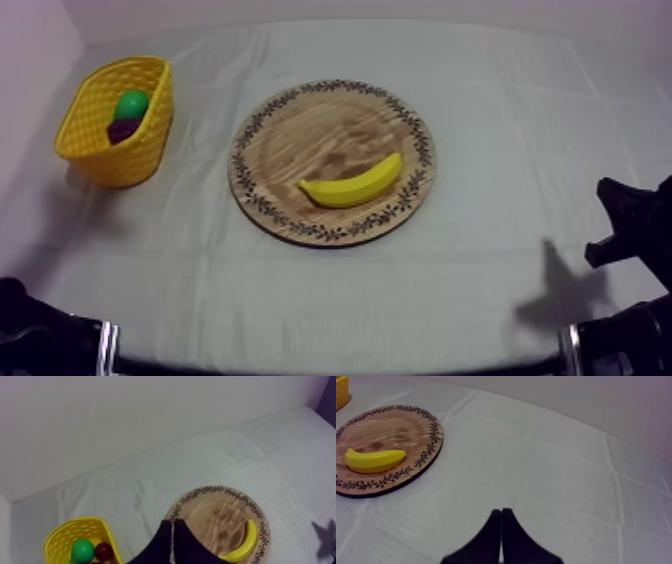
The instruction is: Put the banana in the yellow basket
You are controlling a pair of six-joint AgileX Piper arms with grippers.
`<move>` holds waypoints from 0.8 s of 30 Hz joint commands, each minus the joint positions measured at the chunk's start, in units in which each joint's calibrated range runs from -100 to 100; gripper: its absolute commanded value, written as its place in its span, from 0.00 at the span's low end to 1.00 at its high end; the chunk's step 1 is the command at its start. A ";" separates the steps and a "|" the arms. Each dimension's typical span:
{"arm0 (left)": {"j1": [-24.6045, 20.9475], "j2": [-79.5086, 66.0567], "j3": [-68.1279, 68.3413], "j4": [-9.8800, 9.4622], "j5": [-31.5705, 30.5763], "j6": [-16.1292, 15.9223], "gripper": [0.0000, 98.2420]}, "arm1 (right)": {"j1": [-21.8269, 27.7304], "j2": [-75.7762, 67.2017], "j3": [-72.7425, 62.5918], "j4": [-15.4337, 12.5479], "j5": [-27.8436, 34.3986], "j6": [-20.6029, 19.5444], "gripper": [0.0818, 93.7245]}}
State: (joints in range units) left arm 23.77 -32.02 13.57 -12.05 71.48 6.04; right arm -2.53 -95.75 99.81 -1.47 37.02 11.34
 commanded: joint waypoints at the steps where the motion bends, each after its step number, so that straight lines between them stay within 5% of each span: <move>1: 0.97 2.64 -2.15 -0.06 0.66 -0.03 0.00 | 0.01 0.00 -0.03 0.03 0.00 0.02 0.00; 24: 10.20 25.71 -7.82 -0.61 -0.25 -1.27 0.00 | 0.01 0.00 -0.03 0.03 0.00 0.02 0.00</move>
State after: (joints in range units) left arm 33.85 -7.58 5.54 -12.60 71.35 4.70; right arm -2.53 -95.75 99.81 -1.47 37.02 11.34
